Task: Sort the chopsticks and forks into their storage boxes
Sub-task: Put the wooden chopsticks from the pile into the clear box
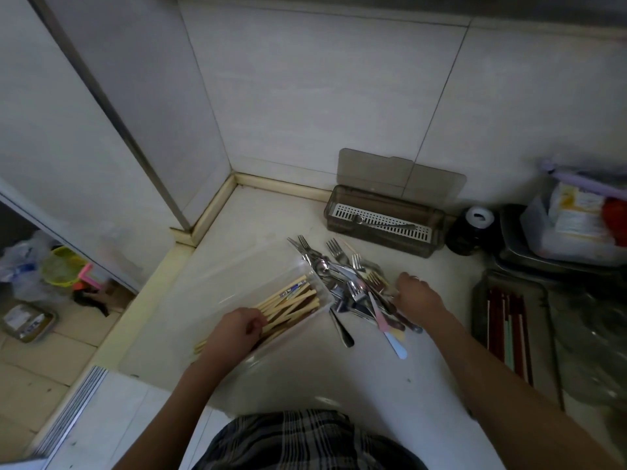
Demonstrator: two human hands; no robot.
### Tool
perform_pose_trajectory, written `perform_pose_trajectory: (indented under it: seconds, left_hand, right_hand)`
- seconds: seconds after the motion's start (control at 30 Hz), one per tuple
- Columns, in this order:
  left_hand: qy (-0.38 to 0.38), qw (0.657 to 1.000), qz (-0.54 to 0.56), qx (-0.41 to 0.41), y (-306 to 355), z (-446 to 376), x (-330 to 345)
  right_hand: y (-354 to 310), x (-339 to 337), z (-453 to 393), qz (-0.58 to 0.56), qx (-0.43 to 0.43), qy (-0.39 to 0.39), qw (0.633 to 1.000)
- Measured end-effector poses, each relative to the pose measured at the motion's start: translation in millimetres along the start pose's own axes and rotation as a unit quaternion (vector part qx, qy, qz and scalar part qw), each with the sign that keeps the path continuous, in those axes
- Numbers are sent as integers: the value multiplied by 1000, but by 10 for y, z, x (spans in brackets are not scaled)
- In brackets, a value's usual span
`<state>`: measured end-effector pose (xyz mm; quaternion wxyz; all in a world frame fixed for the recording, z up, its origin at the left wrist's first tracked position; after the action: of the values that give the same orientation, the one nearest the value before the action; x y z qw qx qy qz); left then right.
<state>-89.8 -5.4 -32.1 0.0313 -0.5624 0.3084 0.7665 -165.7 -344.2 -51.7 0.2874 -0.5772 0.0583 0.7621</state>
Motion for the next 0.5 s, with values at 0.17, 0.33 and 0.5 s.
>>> perform_pose_trajectory:
  seconds: [0.17, 0.33, 0.5]
  left_hand:
    - [6, 1000, 12, -7, -9, 12, 7]
    - [-3, 1000, 15, -17, -15, 24, 22]
    - [-12, 999, 19, -25, 16, 44, 4]
  right_hand:
    - [-13, -56, 119, -41, -94, 36, 994]
    - [-7, -4, 42, -97, -9, 39, 994]
    - [-18, 97, -50, -82, 83, -31, 993]
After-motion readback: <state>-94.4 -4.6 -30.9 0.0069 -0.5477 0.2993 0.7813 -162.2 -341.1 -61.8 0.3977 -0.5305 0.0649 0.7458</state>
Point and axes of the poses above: each hand's wrist, its own z-axis away from the middle knuckle, its own x-axis out of the palm, y = z × x, the point moved 3 cm from there along -z, towards the middle knuckle, and after that the axes turned 6 degrees about -z, right-handed, at the moved point
